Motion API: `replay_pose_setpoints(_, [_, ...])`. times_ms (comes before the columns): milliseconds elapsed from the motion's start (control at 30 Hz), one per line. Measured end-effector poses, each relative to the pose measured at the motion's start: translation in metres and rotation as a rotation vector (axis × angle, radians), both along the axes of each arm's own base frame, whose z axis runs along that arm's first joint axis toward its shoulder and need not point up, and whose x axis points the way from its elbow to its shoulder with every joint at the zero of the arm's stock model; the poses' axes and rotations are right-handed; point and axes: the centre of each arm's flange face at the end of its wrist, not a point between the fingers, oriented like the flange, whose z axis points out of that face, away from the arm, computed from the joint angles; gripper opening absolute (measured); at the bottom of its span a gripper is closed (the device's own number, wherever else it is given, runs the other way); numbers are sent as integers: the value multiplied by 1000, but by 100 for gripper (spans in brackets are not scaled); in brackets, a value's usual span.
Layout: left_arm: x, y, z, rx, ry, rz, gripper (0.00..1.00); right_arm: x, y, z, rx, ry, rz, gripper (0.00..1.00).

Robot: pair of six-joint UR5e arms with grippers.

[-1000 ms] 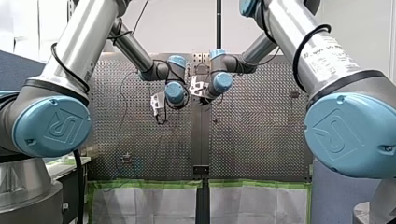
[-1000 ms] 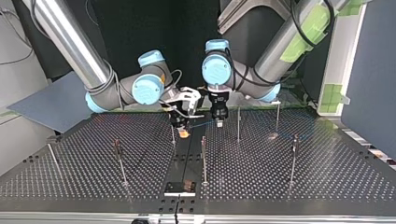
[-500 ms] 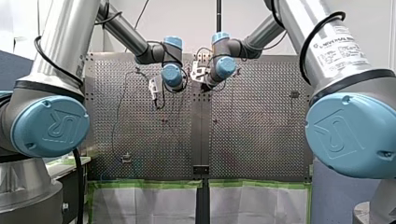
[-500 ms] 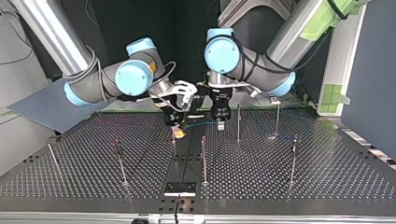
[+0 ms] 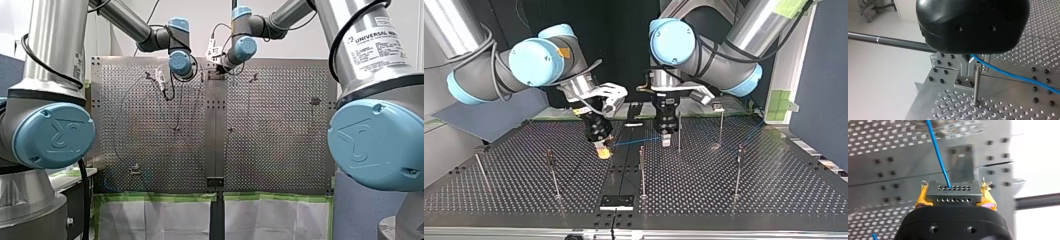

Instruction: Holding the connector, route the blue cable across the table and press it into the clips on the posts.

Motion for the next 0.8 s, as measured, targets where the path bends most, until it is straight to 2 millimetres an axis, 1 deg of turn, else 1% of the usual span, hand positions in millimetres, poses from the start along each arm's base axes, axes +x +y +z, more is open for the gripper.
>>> replay_pose_setpoints(133, [11,-5,-10,0,-4,-28,0,-8,8,23,-29,-24,-1,0])
replay_pose_setpoints(233, [19,-10,-23,7,8,-48,0,-10,9,28,-35,-28,-3,0])
replay_pose_setpoints(300, [24,-12,-31,9,14,-53,0,-9,6,23,-30,-21,-5,0])
replay_pose_setpoints(400, [29,-13,-34,8,14,-51,0,-6,2,14,-20,-10,-5,0])
replay_pose_setpoints(533, [34,-7,-35,6,13,-30,0,-2,-3,0,-4,6,-5,0])
replay_pose_setpoints(667, [39,1,-34,5,8,-8,0,-1,-6,-6,1,13,-8,0])
replay_pose_setpoints(800, [45,3,-30,0,-7,-16,0,-2,-11,-11,7,18,-13,0])
